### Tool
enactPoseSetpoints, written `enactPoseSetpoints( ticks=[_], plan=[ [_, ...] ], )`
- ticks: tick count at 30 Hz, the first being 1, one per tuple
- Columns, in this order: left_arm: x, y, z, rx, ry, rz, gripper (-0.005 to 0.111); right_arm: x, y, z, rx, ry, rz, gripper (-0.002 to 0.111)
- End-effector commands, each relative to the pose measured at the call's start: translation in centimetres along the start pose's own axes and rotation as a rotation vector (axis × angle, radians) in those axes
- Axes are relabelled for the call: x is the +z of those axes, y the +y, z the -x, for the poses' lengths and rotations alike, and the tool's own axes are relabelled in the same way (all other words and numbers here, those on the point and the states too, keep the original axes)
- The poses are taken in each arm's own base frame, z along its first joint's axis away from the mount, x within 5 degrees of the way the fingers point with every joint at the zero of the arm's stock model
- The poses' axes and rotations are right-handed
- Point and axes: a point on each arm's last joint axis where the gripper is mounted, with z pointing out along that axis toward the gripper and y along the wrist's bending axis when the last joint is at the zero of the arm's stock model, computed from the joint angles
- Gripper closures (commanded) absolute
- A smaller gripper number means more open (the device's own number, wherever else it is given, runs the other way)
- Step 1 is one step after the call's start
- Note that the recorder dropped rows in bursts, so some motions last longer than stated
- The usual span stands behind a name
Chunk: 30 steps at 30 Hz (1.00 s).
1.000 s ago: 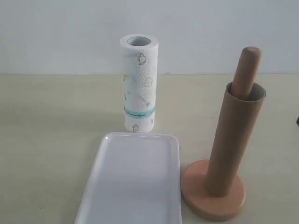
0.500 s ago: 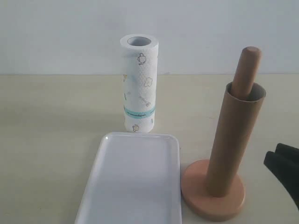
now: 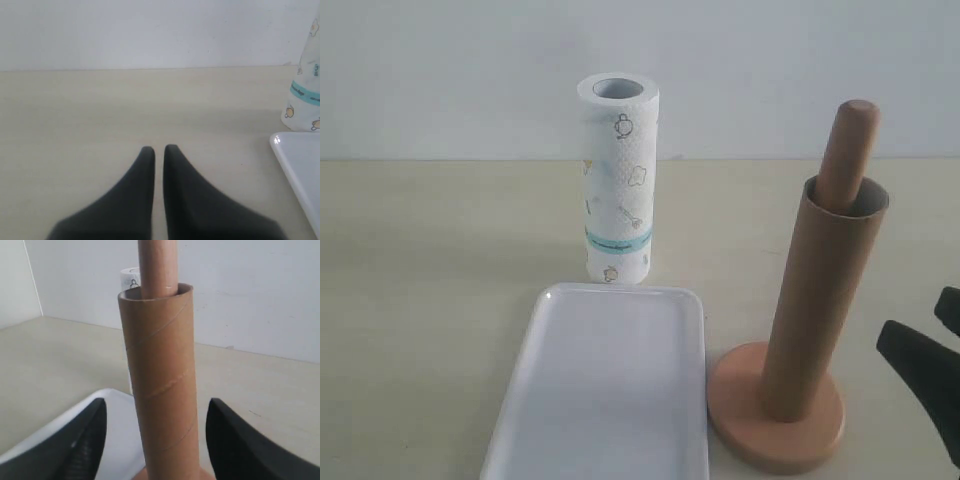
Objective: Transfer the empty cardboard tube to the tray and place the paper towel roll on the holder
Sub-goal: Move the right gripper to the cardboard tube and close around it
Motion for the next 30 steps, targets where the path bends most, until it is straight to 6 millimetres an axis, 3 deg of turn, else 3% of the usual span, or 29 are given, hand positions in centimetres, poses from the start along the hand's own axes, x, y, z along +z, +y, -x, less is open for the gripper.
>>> enactPoseSetpoints(
  ticks=[1,5,18,23,30],
  plan=[
    [0.0,0.0,-0.1,-0.008,0.000,0.001,0.101,0.1,-0.3,0.4,0.008,-0.008,-0.022,0.053],
    [0.0,0.0,-0.1,-0.008,0.000,0.001,0.101,0.9,-0.6,0.9,0.045,0.016,-0.013,0.053],
    [0.0,0.0,-0.1,-0.008,0.000,0.001,0.101,5.3,-2.5,-0.9,0.068,0.213,0.098,0.053],
    [0.0,0.0,-0.1,-0.008,0.000,0.001,0.101,6.7,-3.0,-1.0,0.068,0.192,0.148,0.039],
    [0.0,0.0,-0.1,-0.008,0.000,0.001,0.101,8.0,-3.7,-0.8,0.085,0.196,0.157,0.039]
  ],
)
